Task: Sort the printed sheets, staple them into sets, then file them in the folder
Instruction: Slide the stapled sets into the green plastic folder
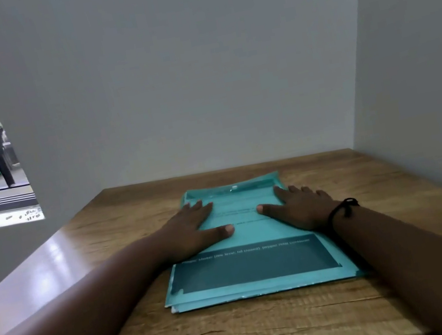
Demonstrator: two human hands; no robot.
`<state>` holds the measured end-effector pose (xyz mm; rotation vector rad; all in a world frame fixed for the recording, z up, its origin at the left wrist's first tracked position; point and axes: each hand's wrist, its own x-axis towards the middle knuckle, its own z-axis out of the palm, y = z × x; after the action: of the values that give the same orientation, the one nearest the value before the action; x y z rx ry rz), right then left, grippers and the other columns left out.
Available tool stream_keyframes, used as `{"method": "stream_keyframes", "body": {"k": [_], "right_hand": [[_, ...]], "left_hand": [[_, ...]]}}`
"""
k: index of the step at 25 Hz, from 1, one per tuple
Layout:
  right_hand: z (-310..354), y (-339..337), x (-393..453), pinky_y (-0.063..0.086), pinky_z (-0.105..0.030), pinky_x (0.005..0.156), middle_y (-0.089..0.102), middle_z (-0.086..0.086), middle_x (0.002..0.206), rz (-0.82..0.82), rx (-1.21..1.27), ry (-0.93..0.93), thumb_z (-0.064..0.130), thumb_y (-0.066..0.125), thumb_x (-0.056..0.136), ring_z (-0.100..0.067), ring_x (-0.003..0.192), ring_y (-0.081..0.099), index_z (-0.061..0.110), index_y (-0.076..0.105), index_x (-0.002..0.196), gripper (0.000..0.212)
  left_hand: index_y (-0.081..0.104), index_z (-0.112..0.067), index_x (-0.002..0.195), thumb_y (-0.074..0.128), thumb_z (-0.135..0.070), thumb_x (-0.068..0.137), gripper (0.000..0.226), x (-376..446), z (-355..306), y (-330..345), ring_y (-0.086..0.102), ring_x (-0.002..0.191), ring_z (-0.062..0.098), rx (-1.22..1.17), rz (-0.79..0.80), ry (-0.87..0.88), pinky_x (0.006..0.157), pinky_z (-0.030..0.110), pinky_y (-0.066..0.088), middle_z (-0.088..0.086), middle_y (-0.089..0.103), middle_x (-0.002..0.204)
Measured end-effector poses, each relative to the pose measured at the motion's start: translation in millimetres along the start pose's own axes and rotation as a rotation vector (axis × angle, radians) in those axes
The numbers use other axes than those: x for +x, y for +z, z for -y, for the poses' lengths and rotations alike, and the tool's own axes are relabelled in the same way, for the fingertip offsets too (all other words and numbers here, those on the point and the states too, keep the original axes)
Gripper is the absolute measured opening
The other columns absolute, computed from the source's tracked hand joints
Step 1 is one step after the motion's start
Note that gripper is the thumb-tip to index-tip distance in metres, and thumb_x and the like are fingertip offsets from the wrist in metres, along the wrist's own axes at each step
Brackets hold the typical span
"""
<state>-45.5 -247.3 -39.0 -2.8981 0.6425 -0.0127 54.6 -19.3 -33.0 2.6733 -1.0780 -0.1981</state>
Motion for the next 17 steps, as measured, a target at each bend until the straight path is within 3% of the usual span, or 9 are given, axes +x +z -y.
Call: {"method": "stream_keyframes", "body": {"k": [2,6,9,12,17], "right_hand": [[0.1,5.6,-0.5,0.012,-0.052,0.116,0.011,-0.008,0.161,-0.022,-0.007,0.003,0.086,0.015,0.077,-0.031,0.146,0.014,0.03,0.009,0.153,0.095],[9.0,13.0,0.4,0.026,-0.048,0.111,0.023,-0.011,0.155,-0.122,-0.021,0.024,0.079,0.019,0.083,-0.032,0.139,0.029,0.025,0.021,0.149,0.085],[11.6,17.1,-9.8,0.029,-0.046,0.109,0.021,-0.009,0.156,-0.122,-0.004,0.013,0.075,0.013,0.08,-0.031,0.138,0.029,0.023,0.019,0.149,0.086],[16.2,16.8,-20.3,0.023,-0.046,0.113,0.012,-0.005,0.159,-0.103,-0.02,0.012,0.076,0.001,0.078,-0.027,0.143,0.021,0.024,0.009,0.15,0.089],[27.1,16.2,-27.7,0.014,-0.047,0.118,0.009,-0.006,0.161,-0.104,-0.018,0.081,0.07,0.002,0.079,-0.028,0.146,0.013,0.024,0.006,0.153,0.087]], "left_hand": [[0.01,-0.025,0.155,0.017,-0.1,0.052,0.128,-11.6,17.9,2.3,0.005,0.149,0.014,-0.026,-0.065,-0.015,0.118,0.034,0.006,-0.002,0.004,0.163],[0.025,-0.029,0.15,0.022,-0.094,0.067,0.106,-5.5,26.2,6.5,0.034,0.138,0.015,-0.024,-0.124,0.02,0.115,0.037,0.027,-0.005,0.029,0.156],[0.007,-0.032,0.155,0.016,-0.093,0.063,0.111,-6.6,30.0,10.9,0.013,0.147,0.009,0.011,-0.102,-0.034,0.119,0.027,0.007,-0.013,0.006,0.161],[-0.009,-0.035,0.152,0.007,-0.092,0.055,0.114,-15.4,27.6,9.0,-0.013,0.138,-0.009,0.026,-0.094,-0.04,0.107,0.013,-0.01,-0.025,-0.015,0.15],[-0.007,-0.031,0.153,0.007,-0.09,0.061,0.11,-13.8,30.1,8.2,-0.015,0.143,-0.003,-0.026,-0.128,-0.029,0.113,0.018,-0.013,-0.021,-0.019,0.148]]}}
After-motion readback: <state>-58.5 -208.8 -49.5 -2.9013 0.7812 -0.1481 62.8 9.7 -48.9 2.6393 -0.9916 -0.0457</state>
